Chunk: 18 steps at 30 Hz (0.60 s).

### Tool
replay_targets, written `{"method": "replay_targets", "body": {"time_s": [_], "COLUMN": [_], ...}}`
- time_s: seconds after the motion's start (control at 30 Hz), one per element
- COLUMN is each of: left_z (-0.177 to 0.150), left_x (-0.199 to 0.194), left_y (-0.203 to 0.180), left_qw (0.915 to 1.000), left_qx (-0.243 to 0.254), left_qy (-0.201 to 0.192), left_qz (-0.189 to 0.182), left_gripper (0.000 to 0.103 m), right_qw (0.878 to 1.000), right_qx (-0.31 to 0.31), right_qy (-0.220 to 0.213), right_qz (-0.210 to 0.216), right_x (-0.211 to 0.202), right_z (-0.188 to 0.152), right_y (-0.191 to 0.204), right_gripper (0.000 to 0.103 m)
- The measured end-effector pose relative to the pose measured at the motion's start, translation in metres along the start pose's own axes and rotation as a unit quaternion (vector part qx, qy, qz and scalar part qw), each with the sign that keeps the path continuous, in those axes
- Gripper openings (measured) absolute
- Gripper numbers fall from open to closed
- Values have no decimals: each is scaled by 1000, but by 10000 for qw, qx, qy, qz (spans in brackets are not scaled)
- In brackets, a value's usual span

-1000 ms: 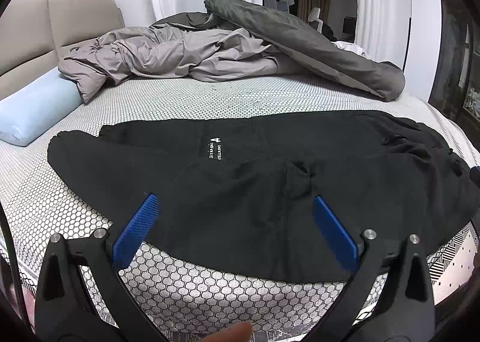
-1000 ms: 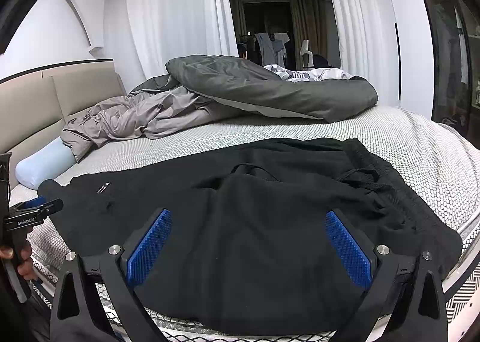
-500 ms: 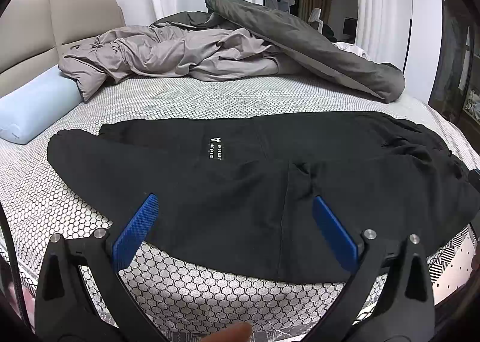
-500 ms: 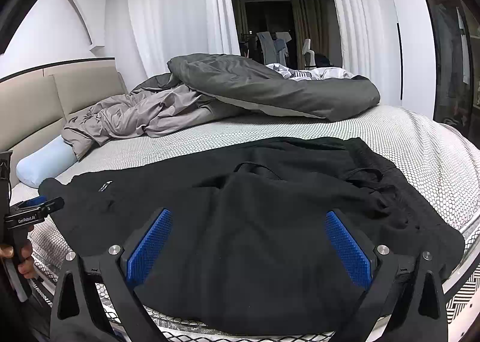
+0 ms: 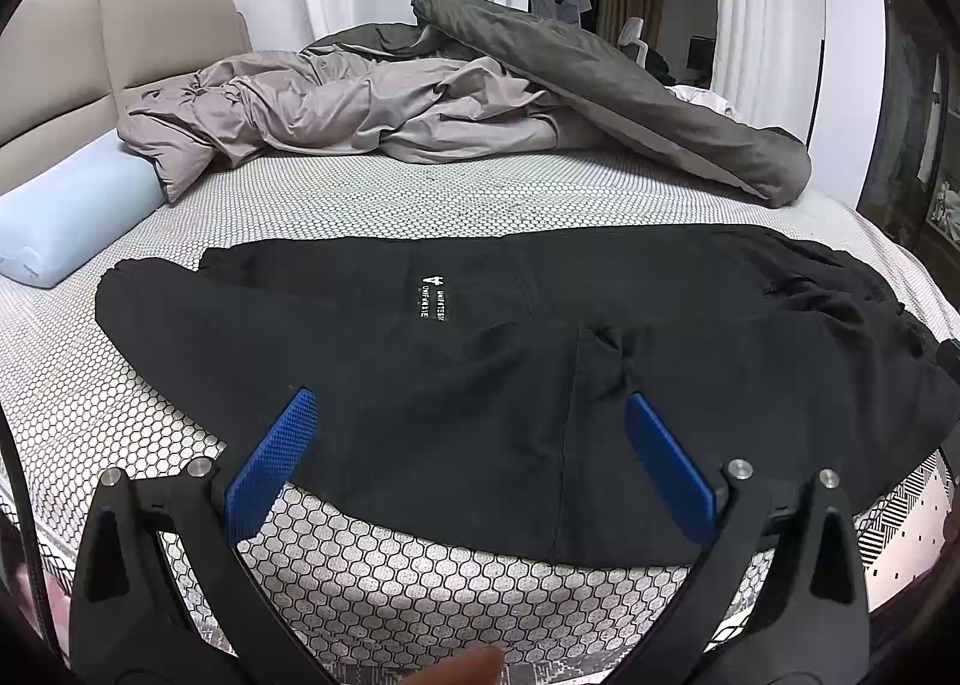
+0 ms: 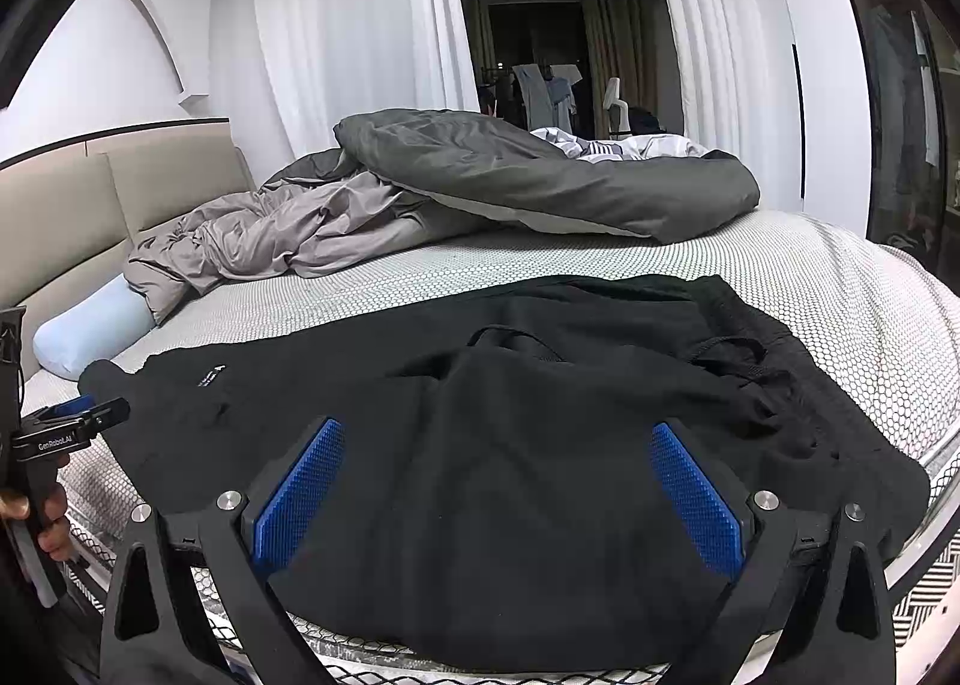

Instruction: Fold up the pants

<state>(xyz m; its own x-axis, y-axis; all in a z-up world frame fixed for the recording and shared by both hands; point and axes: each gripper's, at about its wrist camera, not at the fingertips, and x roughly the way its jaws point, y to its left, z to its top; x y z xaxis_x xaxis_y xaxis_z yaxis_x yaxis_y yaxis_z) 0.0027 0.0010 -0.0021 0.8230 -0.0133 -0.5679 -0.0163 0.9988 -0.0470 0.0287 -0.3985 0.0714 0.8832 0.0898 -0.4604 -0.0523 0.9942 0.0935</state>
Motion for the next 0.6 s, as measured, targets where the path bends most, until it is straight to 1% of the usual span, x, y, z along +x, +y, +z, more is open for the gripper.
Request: {"method": "replay_targets", "body": {"time_s": [0.37,0.6], "left_z": [1,1], "left_x": [0,-3], "left_y": [3,9], "left_qw": [10000,9999], "left_qx": [-17,-100], "left_qy": [-8,-29], "left_qz": [-12,-15], "left_gripper": [102,102], "right_qw": [10000,9999], "right_qx": [-9,3], "right_qy": [-17,-103], "right_qz": [-23,-126], "right_x": [0,-3], "right_z": [0,1], "right_y": [-1,-3], "right_gripper": [103,103]}}
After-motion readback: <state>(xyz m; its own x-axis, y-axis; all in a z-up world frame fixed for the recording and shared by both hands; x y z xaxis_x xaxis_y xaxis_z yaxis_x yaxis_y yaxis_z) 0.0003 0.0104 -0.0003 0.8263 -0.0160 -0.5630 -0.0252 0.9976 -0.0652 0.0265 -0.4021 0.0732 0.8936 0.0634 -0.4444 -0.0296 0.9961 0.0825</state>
